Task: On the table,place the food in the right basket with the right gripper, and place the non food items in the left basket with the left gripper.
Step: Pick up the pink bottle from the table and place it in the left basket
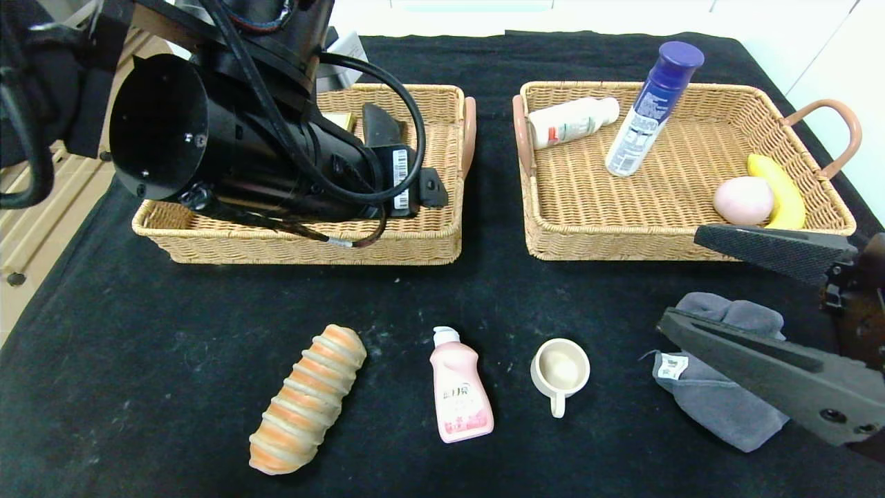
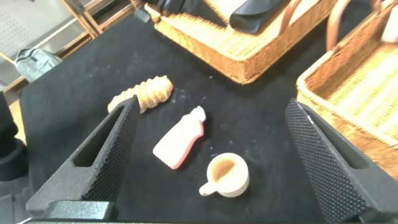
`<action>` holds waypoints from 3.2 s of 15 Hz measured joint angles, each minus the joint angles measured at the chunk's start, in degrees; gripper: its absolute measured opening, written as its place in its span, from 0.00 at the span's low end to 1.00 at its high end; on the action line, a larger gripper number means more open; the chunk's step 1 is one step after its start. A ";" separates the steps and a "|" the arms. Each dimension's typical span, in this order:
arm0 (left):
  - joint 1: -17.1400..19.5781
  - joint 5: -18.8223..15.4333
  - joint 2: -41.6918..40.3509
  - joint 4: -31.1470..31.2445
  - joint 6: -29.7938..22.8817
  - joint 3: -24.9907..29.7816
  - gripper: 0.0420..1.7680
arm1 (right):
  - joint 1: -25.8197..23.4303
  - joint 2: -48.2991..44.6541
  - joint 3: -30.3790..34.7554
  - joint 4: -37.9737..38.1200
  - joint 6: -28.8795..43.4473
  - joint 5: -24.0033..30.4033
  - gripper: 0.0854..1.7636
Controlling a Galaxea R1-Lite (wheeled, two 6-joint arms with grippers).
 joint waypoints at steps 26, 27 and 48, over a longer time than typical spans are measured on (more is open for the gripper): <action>-13.03 2.10 10.31 16.29 -20.04 5.45 0.97 | 2.36 -5.71 0.77 2.27 -2.30 -0.44 0.97; -13.03 2.11 10.62 16.29 -20.09 5.53 0.97 | 2.45 -5.88 0.66 2.82 -2.34 -0.44 0.97; -12.48 1.08 12.74 15.80 -19.98 7.35 0.46 | 2.54 -5.92 0.60 3.95 -2.34 -0.28 0.97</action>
